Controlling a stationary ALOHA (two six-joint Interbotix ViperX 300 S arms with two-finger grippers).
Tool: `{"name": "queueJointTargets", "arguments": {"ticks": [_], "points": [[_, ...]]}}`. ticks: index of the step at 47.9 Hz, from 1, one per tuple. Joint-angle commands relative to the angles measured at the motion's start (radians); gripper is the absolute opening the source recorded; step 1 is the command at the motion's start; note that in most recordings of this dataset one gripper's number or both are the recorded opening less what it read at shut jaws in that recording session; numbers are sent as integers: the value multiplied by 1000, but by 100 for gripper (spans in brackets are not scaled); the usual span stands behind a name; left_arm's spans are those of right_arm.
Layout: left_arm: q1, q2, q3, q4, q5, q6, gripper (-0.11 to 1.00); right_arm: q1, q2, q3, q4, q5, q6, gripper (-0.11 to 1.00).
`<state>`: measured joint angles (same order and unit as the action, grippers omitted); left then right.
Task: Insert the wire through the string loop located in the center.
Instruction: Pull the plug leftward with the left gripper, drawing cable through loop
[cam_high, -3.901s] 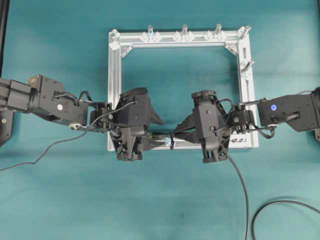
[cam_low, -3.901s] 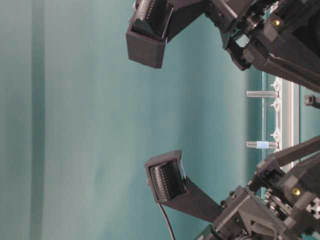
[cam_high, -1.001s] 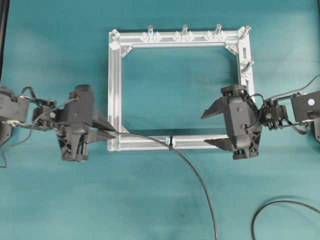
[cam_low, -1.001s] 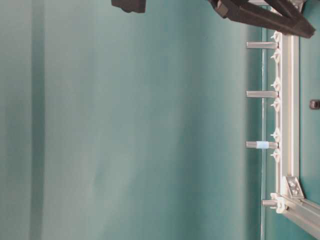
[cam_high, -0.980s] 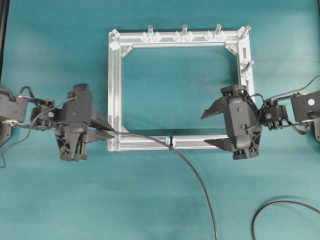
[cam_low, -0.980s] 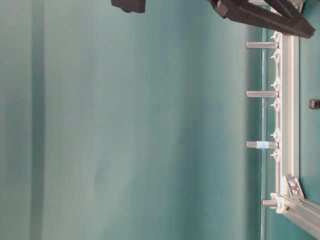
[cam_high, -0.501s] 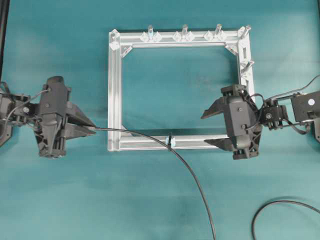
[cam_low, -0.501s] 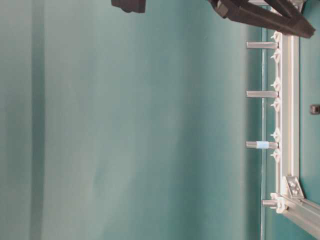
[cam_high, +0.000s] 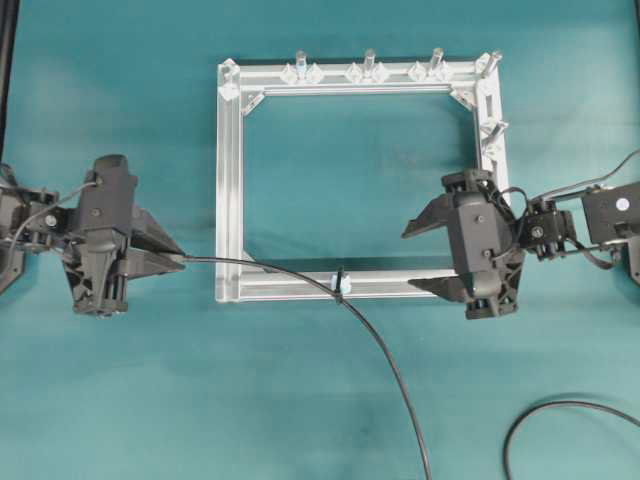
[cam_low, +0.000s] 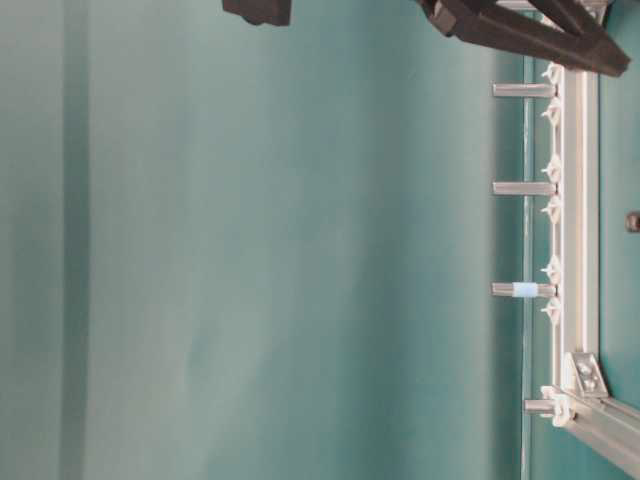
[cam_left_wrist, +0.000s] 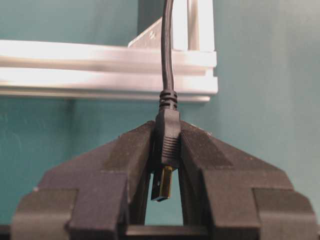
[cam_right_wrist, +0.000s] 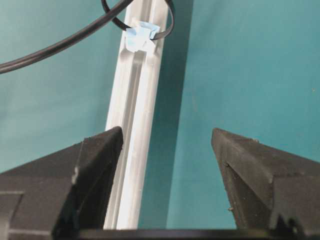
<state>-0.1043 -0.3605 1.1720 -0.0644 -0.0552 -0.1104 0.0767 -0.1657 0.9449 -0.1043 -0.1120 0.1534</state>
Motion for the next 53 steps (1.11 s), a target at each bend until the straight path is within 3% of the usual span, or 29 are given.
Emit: {"name": "queueJointTargets", "arguments": {"ticks": [1,24,41,43,53], "points": [[5,21,-6,-2,-9,-9,16,2,-21,-8,3,-8,0,73],[-8,137,-15,-2,-77,-9,11,3,-21,-8,3,-6,0,73],[-8,124,-41,-2,28,-6,11,3,-21,-8,3,-8,0,73],[-8,121,-46,-2,44,-6,16,2,-21,-8,3,-8,0,73],[-8,107,-52,-2,69,-6,75,2,-21,-8,3,-8,0,73]]}}
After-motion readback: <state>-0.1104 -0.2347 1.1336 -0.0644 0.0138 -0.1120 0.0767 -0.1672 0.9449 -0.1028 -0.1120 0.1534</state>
